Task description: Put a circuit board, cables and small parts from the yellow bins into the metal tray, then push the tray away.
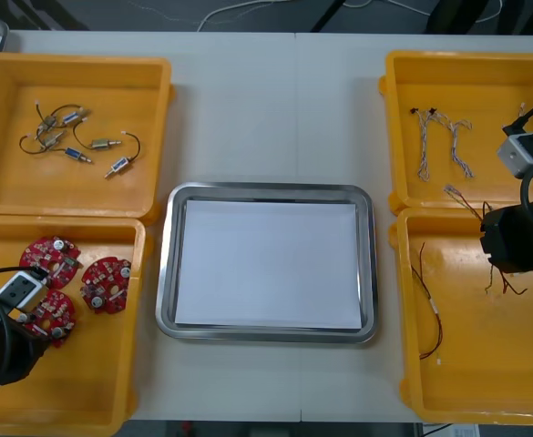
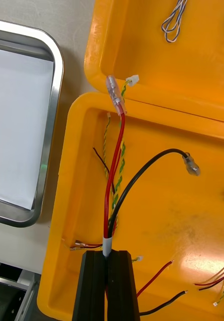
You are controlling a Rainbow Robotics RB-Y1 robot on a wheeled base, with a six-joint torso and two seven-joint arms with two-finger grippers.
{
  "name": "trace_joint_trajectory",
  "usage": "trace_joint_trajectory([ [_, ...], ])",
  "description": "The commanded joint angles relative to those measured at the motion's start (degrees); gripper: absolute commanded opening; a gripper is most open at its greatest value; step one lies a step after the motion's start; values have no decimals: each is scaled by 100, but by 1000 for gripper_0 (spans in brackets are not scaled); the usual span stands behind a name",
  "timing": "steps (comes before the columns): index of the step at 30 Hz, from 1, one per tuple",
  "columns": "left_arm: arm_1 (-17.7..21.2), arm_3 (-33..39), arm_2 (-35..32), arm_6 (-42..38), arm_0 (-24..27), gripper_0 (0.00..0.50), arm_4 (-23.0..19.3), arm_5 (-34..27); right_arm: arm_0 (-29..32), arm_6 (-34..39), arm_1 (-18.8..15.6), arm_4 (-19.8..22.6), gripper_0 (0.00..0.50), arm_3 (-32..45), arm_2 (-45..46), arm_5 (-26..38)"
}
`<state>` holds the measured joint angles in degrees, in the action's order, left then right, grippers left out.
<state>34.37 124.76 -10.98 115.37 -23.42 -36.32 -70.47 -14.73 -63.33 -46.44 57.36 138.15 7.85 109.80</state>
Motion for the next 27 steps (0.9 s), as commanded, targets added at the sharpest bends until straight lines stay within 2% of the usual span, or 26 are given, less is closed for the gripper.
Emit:
trace_joint_trajectory([
  [1, -71, 31, 53, 478, -242, 479, -69, 95, -29, 295, -146, -24, 0, 168, -47, 20],
  [17, -80, 22, 255, 504, -295, 462, -7, 253, -29, 295, -146, -24, 0, 168, -47, 20],
  [27, -115, 22, 299, 487, -277, 415, 81, 253, -29, 295, -146, -24, 0, 168, -47, 20],
])
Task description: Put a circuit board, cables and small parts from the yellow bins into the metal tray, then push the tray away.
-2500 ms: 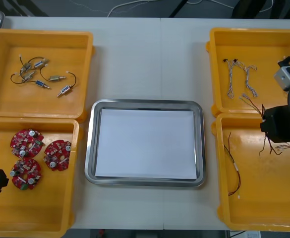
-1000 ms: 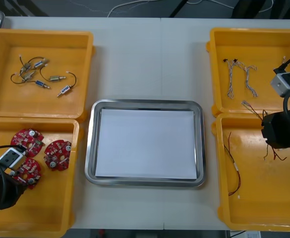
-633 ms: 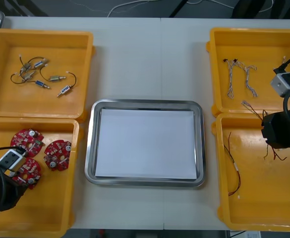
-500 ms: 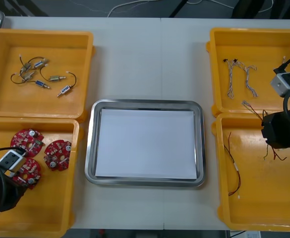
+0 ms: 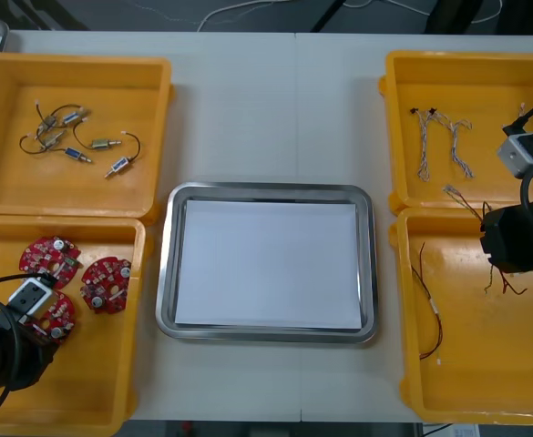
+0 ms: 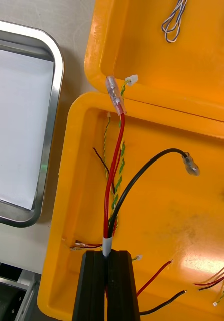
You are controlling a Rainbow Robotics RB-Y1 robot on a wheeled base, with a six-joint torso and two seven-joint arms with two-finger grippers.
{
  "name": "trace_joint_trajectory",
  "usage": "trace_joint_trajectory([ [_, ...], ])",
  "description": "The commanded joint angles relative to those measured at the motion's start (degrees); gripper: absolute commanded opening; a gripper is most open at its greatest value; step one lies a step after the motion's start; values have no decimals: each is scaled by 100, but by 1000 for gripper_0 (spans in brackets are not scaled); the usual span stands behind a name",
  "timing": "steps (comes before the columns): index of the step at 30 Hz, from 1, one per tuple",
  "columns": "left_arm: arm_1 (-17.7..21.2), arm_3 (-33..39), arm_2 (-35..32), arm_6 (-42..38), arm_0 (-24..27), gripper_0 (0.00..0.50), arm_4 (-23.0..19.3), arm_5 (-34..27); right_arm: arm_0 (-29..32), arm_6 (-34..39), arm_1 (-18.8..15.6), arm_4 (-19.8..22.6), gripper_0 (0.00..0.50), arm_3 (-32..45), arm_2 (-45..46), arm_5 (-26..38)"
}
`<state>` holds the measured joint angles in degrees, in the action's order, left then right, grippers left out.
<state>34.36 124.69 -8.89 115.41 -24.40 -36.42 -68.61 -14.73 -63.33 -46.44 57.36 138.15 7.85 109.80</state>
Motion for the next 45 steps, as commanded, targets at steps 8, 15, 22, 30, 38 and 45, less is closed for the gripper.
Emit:
trace_joint_trajectory([
  [8, -158, 29, 98, 492, -180, 415, 171, 67, -29, 295, -146, -24, 0, 168, -47, 20],
  [15, -158, 2, 107, 492, -180, 356, 223, 76, -29, 295, -146, -24, 0, 168, -47, 20],
  [22, -158, 2, 116, 483, -188, 184, 250, 76, -29, 295, -146, -24, 0, 168, -47, 20],
  [30, -158, 2, 124, 465, -180, 0, 259, 76, -29, 295, -146, -24, 0, 168, -47, 20],
  [38, -158, 20, 28, 439, -136, 0, 197, 76, -29, 295, -146, -24, 0, 168, -47, 20],
  [45, -158, 240, -403, 456, 75, 0, 74, -390, -29, 295, -146, -24, 0, 168, -47, 20],
])
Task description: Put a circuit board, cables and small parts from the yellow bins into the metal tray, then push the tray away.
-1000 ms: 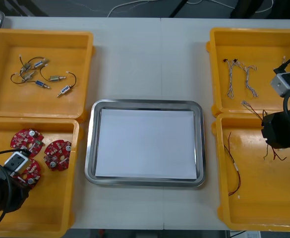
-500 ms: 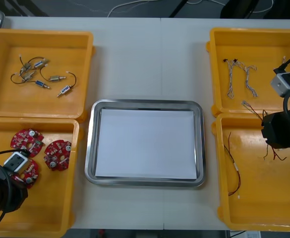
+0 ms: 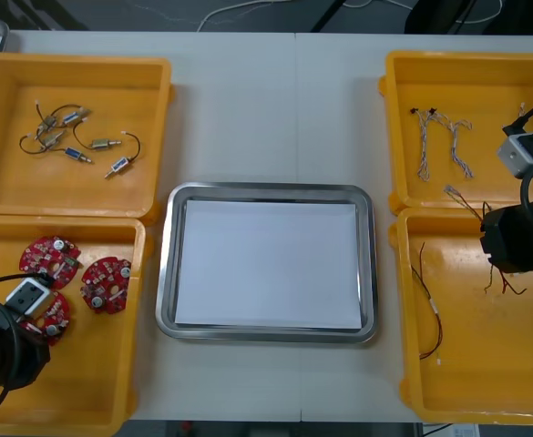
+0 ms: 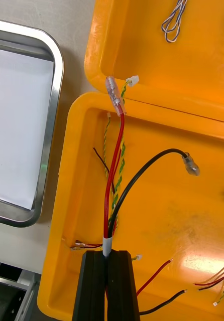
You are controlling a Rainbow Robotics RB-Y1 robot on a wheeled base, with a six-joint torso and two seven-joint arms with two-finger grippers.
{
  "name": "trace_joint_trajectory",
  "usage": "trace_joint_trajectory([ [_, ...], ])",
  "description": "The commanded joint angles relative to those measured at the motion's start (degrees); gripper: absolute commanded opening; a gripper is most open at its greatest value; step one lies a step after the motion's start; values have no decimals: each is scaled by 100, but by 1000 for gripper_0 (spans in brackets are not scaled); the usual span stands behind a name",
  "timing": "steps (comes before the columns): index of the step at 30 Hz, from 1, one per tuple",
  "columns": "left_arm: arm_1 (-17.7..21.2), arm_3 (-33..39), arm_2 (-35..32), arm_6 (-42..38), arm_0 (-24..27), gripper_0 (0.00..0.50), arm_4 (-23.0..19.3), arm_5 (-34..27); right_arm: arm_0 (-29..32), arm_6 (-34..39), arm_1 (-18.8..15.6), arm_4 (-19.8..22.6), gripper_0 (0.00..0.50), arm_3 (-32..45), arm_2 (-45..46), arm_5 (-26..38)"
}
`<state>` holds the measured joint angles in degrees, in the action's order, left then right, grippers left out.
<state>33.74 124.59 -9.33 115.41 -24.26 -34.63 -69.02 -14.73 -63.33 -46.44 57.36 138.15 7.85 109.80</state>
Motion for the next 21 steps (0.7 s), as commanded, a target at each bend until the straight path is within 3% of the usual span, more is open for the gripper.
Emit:
trace_joint_trajectory([
  [1, -95, 276, -403, 447, 79, 0, -114, -411, -29, 295, -146, -24, 0, 168, -47, 20],
  [13, -87, 751, -1186, 122, 563, 0, -703, -1615, -29, 295, -146, -24, 0, 168, -47, 20],
  [21, 28, 1304, -1177, -1083, 932, 0, -694, -2335, -29, 295, -146, -24, 0, 168, -47, 20],
])
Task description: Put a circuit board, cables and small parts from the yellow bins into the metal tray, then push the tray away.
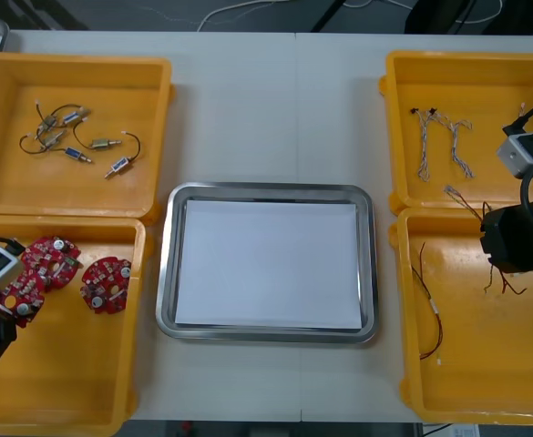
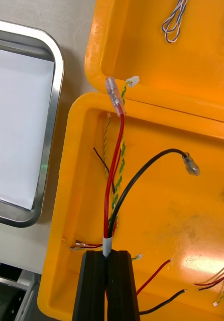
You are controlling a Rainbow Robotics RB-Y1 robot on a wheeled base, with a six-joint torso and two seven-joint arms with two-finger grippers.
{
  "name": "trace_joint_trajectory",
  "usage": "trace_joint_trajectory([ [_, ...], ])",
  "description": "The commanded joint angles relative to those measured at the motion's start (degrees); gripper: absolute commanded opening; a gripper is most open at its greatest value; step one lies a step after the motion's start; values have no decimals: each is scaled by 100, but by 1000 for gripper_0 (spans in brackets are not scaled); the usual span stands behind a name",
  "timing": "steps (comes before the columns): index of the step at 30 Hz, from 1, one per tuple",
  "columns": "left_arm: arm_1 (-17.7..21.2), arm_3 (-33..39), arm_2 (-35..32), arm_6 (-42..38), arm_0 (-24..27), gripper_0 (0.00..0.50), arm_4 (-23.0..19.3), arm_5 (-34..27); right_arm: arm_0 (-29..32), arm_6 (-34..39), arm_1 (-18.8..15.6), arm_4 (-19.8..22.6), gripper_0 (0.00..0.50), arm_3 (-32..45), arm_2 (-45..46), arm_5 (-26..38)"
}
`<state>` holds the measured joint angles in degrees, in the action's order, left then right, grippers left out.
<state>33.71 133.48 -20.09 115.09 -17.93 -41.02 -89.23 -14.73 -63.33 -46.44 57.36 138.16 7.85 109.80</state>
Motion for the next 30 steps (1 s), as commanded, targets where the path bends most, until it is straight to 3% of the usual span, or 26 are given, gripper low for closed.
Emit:
trace_joint_trajectory([
  [1, 39, 433, -100, -1129, 343, 0, -64, -367, -30, 295, -146, -24, 0, 167, -47, 20],
  [16, 135, 1364, 199, -3625, 1547, 0, -345, -2020, -30, 295, -146, -24, 0, 167, -47, 20],
  [30, 803, 1652, 1798, -6016, 2400, 0, -178, -2077, -30, 295, -146, -24, 0, 167, -47, 20],
])
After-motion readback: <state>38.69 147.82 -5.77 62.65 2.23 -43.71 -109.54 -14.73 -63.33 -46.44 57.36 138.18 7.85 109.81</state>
